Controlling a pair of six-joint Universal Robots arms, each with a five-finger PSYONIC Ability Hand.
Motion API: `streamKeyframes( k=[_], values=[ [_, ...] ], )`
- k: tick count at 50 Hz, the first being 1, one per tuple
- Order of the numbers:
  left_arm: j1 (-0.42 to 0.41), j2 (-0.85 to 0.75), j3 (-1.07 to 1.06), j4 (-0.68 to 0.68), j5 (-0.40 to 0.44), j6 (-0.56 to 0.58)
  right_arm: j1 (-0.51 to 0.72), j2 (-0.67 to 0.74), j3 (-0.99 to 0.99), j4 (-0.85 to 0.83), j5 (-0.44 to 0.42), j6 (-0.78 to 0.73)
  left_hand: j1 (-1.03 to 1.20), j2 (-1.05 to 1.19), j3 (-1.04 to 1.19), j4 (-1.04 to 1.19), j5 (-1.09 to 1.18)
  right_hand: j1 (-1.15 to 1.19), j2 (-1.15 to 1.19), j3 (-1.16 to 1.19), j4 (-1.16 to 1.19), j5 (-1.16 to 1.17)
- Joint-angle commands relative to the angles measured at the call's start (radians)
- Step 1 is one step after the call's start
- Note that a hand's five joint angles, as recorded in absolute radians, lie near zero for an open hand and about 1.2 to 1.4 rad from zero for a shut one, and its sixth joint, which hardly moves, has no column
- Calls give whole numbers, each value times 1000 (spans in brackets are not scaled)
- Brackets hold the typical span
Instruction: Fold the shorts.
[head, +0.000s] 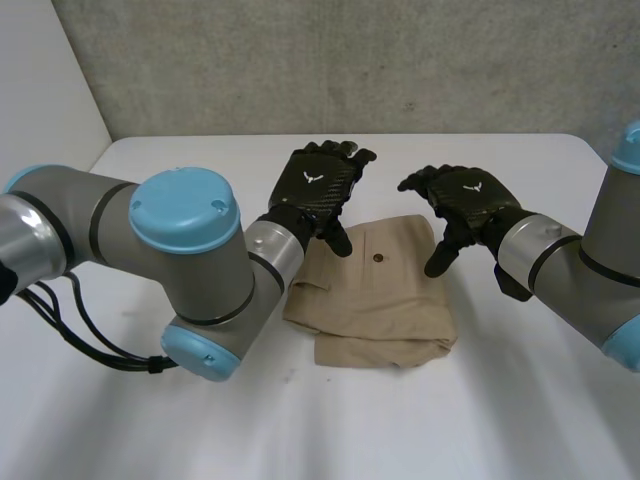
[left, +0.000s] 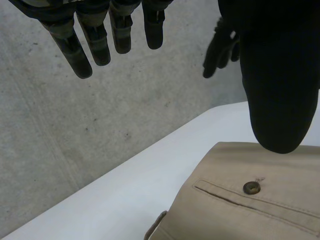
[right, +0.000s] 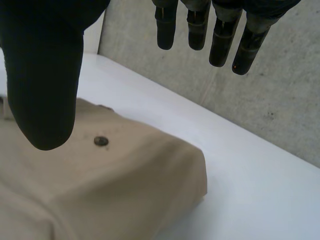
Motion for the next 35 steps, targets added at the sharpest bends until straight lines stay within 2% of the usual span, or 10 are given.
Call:
streamKeyframes(
  k=[1, 5, 9, 11, 13, 19, 22, 24, 35],
  values=[
    [1, 9, 3, -1, -10, 3, 1, -13, -12, 11, 8, -7, 26, 22, 10, 19, 6, -24, -41, -39, -55, -61],
    [2, -25, 33, -7, -8, 3, 2, 7, -39, 16, 45, -1, 58, 54, 42, 51, 38, -24, -41, -39, -55, -61],
    [4, -66, 53, -41, -10, 1, 10, 70, -81, 65, 126, -1, 62, 57, 45, 54, 41, -24, -41, -39, -55, -61],
    [2, -107, 73, -129, -12, 1, 11, 133, -124, 106, 161, 0, 35, 31, 19, 28, 15, -24, -41, -39, -55, -61],
    [4, -135, 78, -183, -16, 1, 11, 150, -133, 112, 164, 0, 26, 22, 10, 19, 6, -24, -41, -39, -55, -61],
    [4, -184, 78, -220, -33, 7, 11, 253, -182, 143, 166, -4, 29, 25, 13, 22, 9, -24, -41, -39, -55, -61],
    [4, -230, 90, -225, -96, 12, 10, 279, -191, 148, 170, -10, 35, 31, 19, 27, 14, -24, -41, -39, -55, -61],
    [6, -249, 96, -228, -108, 22, 10, 302, -202, 152, 170, -15, 41, 37, 25, 33, 20, -24, -41, -39, -55, -61],
    [13, -223, 26, -226, -105, 131, 5, 328, -208, 183, 172, -101, 15, 10, -1, 7, -6, -24, -41, -39, -55, -61]
  ],
)
